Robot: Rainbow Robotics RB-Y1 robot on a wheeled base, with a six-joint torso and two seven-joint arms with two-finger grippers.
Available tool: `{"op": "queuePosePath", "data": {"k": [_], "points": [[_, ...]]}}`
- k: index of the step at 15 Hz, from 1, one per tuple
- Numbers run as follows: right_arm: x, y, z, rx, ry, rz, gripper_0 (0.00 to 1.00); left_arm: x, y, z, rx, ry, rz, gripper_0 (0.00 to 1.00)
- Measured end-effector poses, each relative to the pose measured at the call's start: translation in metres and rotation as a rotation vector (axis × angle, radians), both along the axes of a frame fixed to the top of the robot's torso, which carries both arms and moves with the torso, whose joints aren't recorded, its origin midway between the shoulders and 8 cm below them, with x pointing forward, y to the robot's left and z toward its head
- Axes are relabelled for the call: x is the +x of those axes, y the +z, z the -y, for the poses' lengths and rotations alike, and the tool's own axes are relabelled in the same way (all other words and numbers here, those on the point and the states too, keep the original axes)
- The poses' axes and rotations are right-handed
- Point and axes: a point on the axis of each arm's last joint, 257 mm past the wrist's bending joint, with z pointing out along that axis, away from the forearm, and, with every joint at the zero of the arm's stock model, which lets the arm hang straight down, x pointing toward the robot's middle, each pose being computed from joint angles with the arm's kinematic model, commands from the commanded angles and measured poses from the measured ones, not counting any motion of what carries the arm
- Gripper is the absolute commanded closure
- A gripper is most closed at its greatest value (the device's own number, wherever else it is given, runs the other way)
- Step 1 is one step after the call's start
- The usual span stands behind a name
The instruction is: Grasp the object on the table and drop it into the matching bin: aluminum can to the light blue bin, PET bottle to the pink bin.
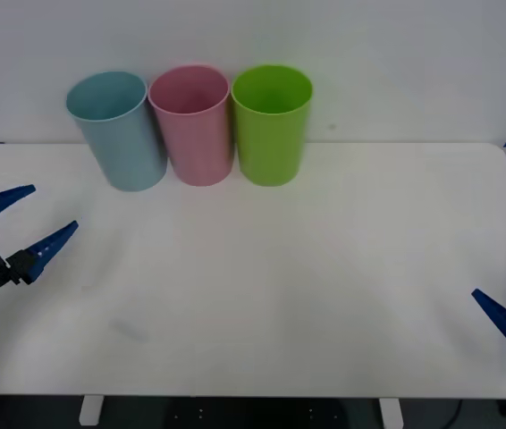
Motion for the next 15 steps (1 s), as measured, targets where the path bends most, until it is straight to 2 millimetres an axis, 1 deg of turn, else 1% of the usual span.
{"op": "queuePosePath", "data": {"k": [4, 7, 9, 15], "points": [[0.0, 0.0, 0.0, 0.0, 0.0, 0.0, 0.0, -0.026, -0.015, -0.019, 0.033, 0.002, -0.026, 0.0], [0.0, 0.0, 0.0, 0.0, 0.0, 0.0, 0.0, -0.045, -0.026, -0.027, 0.024, 0.008, -0.052, 0.0], [0.0, 0.0, 0.0, 0.0, 0.0, 0.0, 0.0, -0.056, -0.032, -0.03, 0.011, 0.009, -0.066, 0.0], [0.0, 0.0, 0.0, 0.0, 0.0, 0.0, 0.0, -0.084, -0.042, -0.036, -0.002, 0.006, -0.091, 0.0]]}}
